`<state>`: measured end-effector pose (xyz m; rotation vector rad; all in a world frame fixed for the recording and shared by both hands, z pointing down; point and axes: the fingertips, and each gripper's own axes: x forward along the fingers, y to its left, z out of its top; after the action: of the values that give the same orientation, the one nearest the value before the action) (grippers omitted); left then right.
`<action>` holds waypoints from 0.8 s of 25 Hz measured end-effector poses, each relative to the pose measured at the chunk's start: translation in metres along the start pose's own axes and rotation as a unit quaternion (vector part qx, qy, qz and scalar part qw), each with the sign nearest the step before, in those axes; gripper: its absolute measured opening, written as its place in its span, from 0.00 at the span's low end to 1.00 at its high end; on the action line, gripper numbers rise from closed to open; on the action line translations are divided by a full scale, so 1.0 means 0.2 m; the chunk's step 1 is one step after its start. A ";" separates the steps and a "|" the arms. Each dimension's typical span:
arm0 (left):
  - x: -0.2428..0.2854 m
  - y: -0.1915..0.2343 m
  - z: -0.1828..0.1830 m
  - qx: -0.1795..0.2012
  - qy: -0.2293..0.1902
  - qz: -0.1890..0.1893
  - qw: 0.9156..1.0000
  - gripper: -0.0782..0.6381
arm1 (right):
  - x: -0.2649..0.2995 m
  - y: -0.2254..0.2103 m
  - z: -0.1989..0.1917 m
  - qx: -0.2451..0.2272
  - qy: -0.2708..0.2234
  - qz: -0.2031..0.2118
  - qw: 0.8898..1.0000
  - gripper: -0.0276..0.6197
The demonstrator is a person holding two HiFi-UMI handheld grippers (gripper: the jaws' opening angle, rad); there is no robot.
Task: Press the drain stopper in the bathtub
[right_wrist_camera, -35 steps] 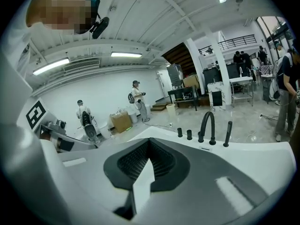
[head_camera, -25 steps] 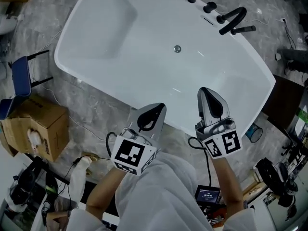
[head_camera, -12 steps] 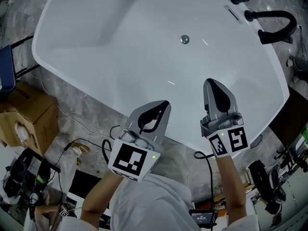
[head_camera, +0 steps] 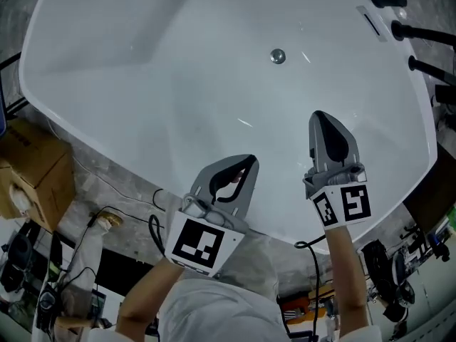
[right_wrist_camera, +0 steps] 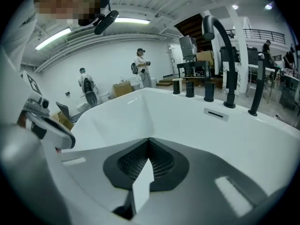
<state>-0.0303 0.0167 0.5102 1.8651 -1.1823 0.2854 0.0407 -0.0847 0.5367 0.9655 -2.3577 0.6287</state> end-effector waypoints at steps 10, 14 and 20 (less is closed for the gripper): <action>0.27 0.32 -0.13 0.017 0.011 0.005 1.000 0.11 | 0.43 -0.07 -0.31 -0.006 0.022 0.005 1.000 0.05; 0.38 0.37 -0.24 0.008 0.028 -0.001 1.000 0.11 | 0.52 -0.17 -0.46 0.007 0.033 -0.009 0.999 0.05; 0.48 0.54 -0.23 0.020 0.022 0.003 1.000 0.11 | 0.79 -0.23 -0.56 0.015 0.030 -0.022 0.999 0.05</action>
<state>-0.0564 -0.0232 0.6546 1.8804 -1.1589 0.3543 0.0089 -0.1269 0.7282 0.9949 -2.2739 0.6677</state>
